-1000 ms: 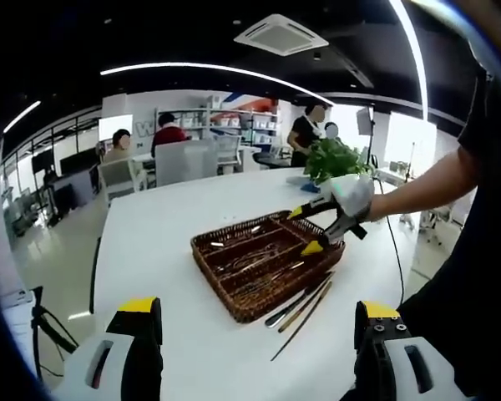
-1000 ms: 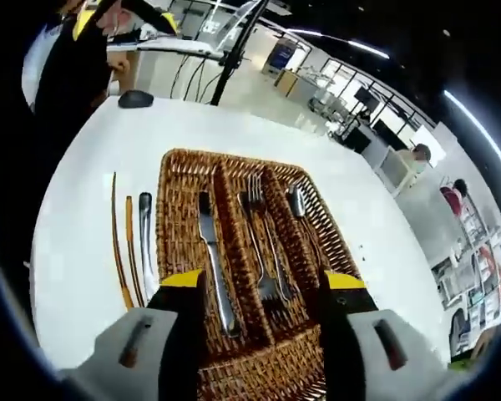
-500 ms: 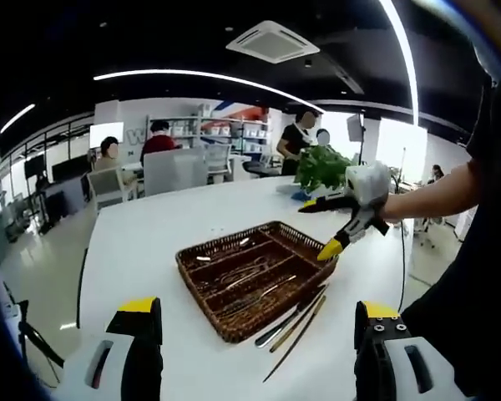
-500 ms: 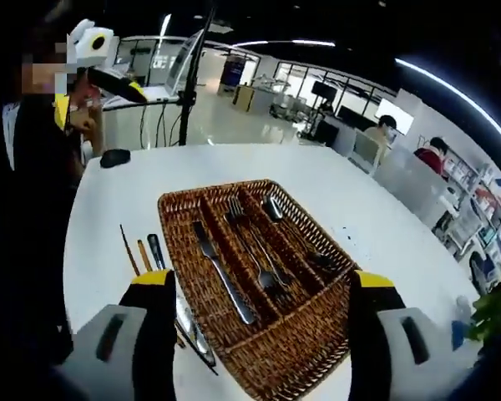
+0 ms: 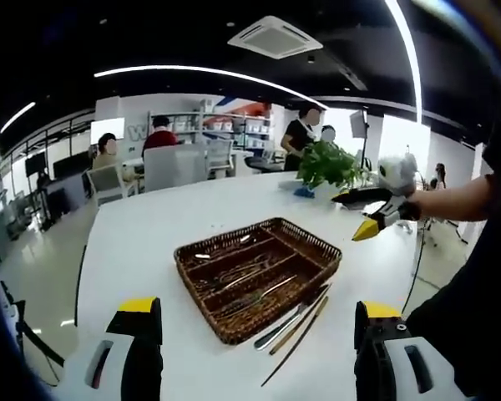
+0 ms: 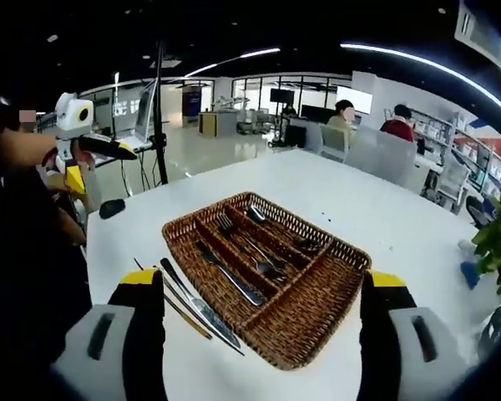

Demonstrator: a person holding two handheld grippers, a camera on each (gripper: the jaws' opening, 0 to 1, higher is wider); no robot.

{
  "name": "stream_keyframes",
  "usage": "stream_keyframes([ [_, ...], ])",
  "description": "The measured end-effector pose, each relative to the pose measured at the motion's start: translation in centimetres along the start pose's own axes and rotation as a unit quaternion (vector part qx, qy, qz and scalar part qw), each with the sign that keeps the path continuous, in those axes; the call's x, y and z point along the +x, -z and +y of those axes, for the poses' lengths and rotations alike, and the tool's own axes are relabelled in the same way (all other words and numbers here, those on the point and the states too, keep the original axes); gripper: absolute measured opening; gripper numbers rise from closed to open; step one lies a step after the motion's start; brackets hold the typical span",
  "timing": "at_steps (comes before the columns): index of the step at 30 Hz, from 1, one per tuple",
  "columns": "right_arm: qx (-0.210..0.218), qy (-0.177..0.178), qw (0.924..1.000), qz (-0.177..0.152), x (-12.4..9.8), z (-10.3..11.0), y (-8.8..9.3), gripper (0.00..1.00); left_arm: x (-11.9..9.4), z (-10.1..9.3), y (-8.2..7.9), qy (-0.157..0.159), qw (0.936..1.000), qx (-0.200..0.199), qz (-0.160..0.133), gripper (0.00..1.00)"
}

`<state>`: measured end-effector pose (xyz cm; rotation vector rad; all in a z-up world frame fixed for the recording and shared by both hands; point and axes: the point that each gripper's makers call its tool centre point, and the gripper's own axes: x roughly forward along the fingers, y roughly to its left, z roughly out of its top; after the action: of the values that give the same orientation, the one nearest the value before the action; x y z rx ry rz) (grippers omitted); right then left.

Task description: Arrange the knives, forks, and spoons in their matching storage slots by inserting each utensil handle-first until every utensil is classified and aligned in the correct compartment

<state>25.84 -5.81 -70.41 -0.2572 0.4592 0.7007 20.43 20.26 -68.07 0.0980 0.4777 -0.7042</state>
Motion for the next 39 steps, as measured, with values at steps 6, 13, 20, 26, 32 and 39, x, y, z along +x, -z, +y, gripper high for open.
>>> stream_keyframes([
  [6,0.028,0.029,0.9992,-0.003,-2.6,-0.9,1.0,0.99,0.4,0.3,0.2,-0.007,1.0,-0.002,-0.001,1.0],
  [13,0.025,0.044,0.9987,0.005,-5.0,-0.7,2.6,0.99,0.4,1.0,0.3,-0.021,0.9998,-0.002,-0.005,1.0],
  [20,0.028,0.056,0.9981,0.004,-7.0,-0.9,2.9,0.99,0.2,1.0,0.2,-0.021,0.9998,0.001,-0.005,1.0],
  [26,0.027,0.055,0.9981,0.003,-7.4,-0.5,3.2,0.99,0.2,0.7,0.4,-0.019,0.9997,0.012,0.0,1.0],
  [32,0.027,0.055,0.9982,0.001,-7.2,-0.7,3.0,0.99,0.3,1.0,0.7,-0.02,0.9997,0.014,0.008,1.0],
  [39,0.025,0.056,0.9981,-0.001,-7.1,-1.4,2.7,0.99,0.7,0.7,0.4,-0.013,0.9996,0.021,0.012,1.0],
])
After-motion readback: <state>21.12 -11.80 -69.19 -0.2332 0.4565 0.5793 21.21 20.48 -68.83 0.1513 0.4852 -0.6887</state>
